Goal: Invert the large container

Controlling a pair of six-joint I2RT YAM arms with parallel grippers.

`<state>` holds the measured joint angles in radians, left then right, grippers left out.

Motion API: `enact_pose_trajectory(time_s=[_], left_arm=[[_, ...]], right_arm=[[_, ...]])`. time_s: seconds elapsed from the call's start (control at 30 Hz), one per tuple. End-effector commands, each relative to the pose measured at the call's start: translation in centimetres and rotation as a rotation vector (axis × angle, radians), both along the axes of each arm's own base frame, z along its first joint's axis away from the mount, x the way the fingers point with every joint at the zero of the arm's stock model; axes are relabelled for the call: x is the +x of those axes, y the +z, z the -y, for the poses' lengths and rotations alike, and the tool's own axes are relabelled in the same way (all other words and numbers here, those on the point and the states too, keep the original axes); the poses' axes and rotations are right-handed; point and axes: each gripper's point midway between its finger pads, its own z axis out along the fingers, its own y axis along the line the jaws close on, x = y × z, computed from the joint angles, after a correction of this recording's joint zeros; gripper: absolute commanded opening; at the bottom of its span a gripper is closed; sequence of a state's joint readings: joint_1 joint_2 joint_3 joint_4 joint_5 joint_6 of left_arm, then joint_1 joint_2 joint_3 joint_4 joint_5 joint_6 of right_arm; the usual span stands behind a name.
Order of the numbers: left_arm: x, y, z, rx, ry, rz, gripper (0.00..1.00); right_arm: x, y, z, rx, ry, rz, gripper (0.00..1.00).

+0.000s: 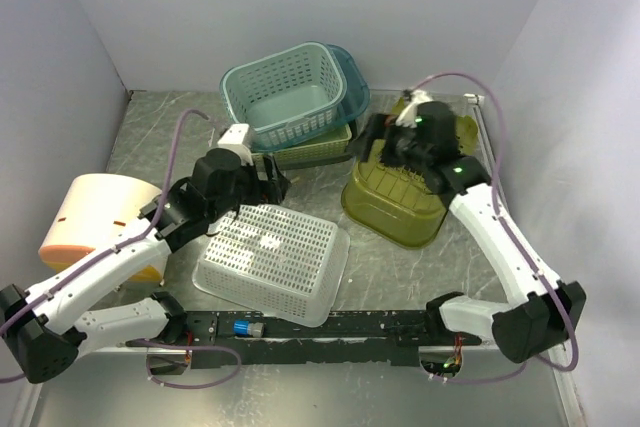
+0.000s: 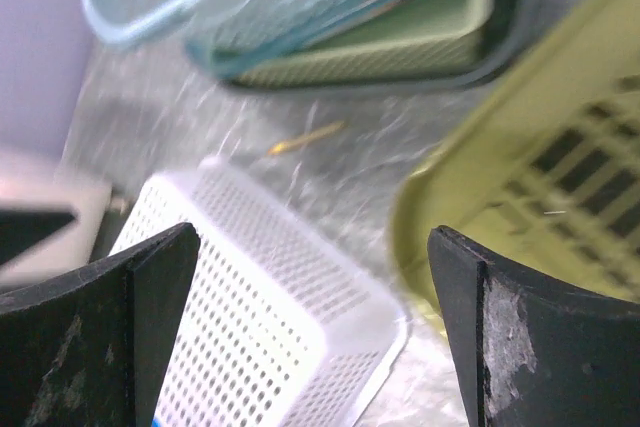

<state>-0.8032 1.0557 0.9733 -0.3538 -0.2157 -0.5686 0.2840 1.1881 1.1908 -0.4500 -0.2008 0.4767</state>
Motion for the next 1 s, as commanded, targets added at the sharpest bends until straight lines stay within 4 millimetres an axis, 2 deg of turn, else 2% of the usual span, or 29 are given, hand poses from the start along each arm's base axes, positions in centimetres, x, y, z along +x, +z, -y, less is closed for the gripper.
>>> enact_pose_trajectory(time_s=[0.0, 0.03, 0.1, 0.2, 0.3, 0.4, 0.47, 0.57, 0.63, 0.8, 0.9, 0.97], left_arm=[[1.4, -0.9, -4.3, -0.002, 0.203, -0.054, 0.96], [1.5, -1.3, -4.8, 0.004, 0.223, -0.066, 0.96], [1.6, -2.1, -5.4, 0.016, 0.256, -0.087, 0.96], [1.8, -2.5, -5.8, 0.03, 0.275, -0.093, 0.96], [1.9, -2.6, -5.6, 0.038, 0.256, -0.089, 0.96], [1.8, -3.1, -5.4, 0.046, 0.241, -0.099, 0.96], [1.7, -3.3, -5.0, 0.037, 0.224, -0.106, 0.96], [1.5, -3.5, -3.9, 0.013, 0.176, -0.12, 0.96], [1.5, -3.7, -3.4, 0.007, 0.157, -0.128, 0.96], [1.9, -3.4, -2.9, 0.0, 0.14, -0.115, 0.96], [2.0, -3.0, -2.7, 0.008, 0.129, -0.11, 0.96], [2.1, -3.1, -2.6, 0.014, 0.125, -0.105, 0.96]], right_arm=[[-3.7, -3.6, -6.6, -0.085, 0.185, -0.092, 1.0], [-4.9, -4.8, -8.2, -0.122, 0.226, -0.116, 1.0], [-6.2, -6.9, -9.5, -0.194, 0.258, -0.155, 1.0], [-7.2, -9.6, -9.7, -0.235, 0.265, -0.22, 1.0], [-7.8, -11.4, -8.9, -0.265, 0.241, -0.264, 1.0], [-7.6, -13.3, -6.0, -0.386, 0.151, -0.294, 1.0], [-6.9, -14.4, -2.8, -0.488, 0.05, -0.333, 1.0], [-5.4, -15.4, 2.7, -0.536, -0.122, -0.42, 1.0], [-4.1, -14.9, 6.4, -0.523, -0.251, -0.43, 1.0], [-1.4, -11.6, 13.4, -0.482, -0.541, -0.339, 1.0], [-1.0, -10.3, 14.7, -0.471, -0.603, -0.302, 1.0], [-0.8, -9.4, 13.5, -0.407, -0.564, -0.265, 1.0]])
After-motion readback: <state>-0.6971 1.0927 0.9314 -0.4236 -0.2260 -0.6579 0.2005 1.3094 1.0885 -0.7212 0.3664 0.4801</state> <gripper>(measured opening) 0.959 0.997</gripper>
